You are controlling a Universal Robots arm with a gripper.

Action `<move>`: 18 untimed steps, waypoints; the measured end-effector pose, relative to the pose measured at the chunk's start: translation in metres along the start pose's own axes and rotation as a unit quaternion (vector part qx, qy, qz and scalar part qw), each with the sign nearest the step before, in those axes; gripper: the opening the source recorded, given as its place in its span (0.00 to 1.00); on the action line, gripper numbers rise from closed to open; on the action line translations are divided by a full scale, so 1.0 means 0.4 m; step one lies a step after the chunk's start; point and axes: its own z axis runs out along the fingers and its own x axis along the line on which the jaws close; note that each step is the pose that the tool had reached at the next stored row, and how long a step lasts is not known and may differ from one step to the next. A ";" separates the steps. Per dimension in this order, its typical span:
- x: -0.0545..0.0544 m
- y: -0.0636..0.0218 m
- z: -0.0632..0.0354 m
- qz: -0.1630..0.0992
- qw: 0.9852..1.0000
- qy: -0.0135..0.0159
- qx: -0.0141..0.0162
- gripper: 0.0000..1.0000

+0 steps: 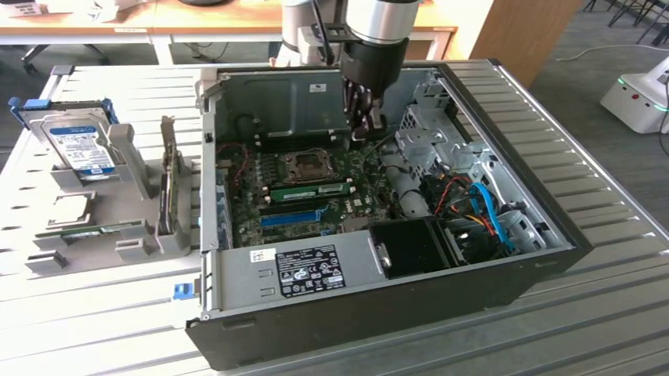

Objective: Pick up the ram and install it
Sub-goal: 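Press down the ram until it locks into place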

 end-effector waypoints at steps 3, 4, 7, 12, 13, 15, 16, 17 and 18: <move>0.000 0.000 0.011 0.000 1.000 0.000 0.000 0.10; 0.000 0.000 0.015 0.000 1.000 0.000 0.000 0.10; 0.000 0.000 0.026 0.000 1.000 0.000 0.000 0.10; 0.000 0.000 0.041 0.000 1.000 0.000 0.000 0.10; 0.000 0.000 0.043 0.000 1.000 0.000 0.000 0.10; 0.000 0.000 0.048 0.000 1.000 0.000 0.000 0.10; 0.000 0.000 0.051 0.000 1.000 0.000 0.000 0.10; 0.000 0.000 0.054 0.000 1.000 0.000 0.000 0.10; 0.000 0.000 0.056 0.000 1.000 0.000 0.000 0.10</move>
